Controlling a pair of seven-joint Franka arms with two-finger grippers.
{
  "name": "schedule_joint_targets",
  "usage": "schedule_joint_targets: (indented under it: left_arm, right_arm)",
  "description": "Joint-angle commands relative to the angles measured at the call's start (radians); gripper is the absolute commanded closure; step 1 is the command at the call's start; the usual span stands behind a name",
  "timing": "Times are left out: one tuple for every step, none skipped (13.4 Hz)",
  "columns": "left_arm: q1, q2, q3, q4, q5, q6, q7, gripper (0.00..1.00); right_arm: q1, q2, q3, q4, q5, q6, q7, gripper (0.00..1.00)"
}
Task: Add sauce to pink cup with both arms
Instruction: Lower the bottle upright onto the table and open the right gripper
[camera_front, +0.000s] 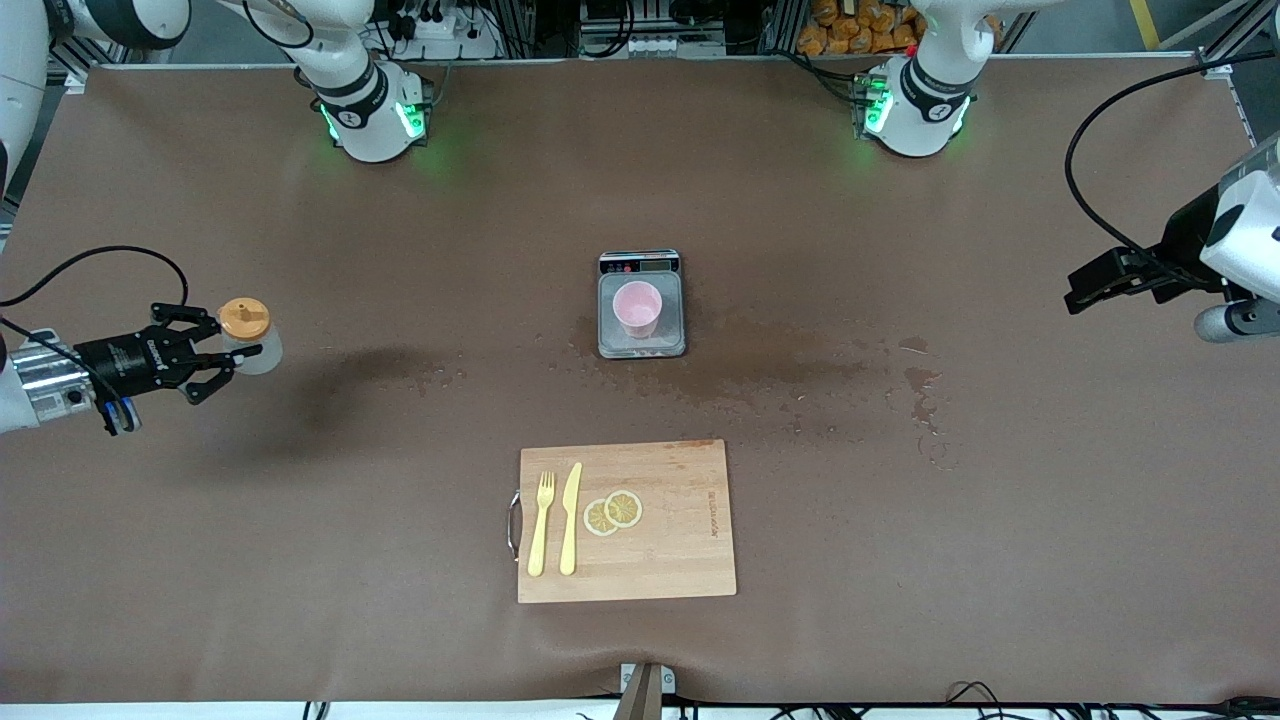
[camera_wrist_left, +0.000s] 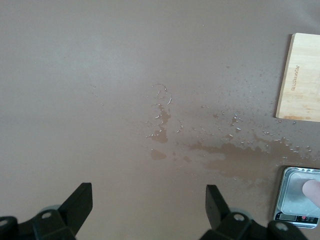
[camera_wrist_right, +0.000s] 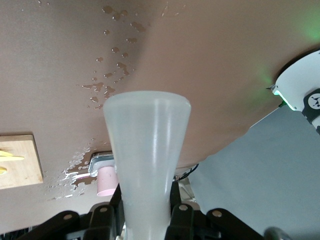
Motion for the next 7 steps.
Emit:
schedule_joint_targets:
  left_arm:
    - [0.000,-0.022,0.006,-0.014,-0.009,-0.012,0.009,0.00]
    - [0.000,-0.022,0.006,-0.014,-0.007,-0.012,0.009,0.00]
    - [0.000,-0.022,0.006,-0.014,-0.009,-0.012,0.009,0.00]
    - [0.000,-0.022,0.006,-0.012,-0.009,-0.012,0.009,0.00]
    - [0.000,-0.022,0.006,-0.012,-0.009,-0.012,0.009,0.00]
    - [0.002,-0.022,0.006,-0.014,-0.009,-0.012,0.009,0.00]
    - [0.002,-0.022,0.007,-0.014,-0.007,-0.012,0.009,0.00]
  right_arm:
    - [-0.061,0.036,0.015,0.005,0.035,-0.012,-0.078,0.63]
    - [-0.074,0.045,0.015,0.003,0.044,-0.012,-0.091,0.63]
    - [-0.084,0.054,0.015,0.002,0.058,-0.012,-0.098,0.63]
    - [-0.100,0.073,0.015,0.000,0.064,-0.012,-0.124,0.63]
    - [-0.127,0.100,0.015,0.002,0.065,-0.012,-0.176,0.63]
    - [-0.152,0.129,0.015,0.000,0.065,-0.013,-0.225,0.63]
    - [-0.166,0.157,0.015,-0.004,0.064,-0.015,-0.268,0.63]
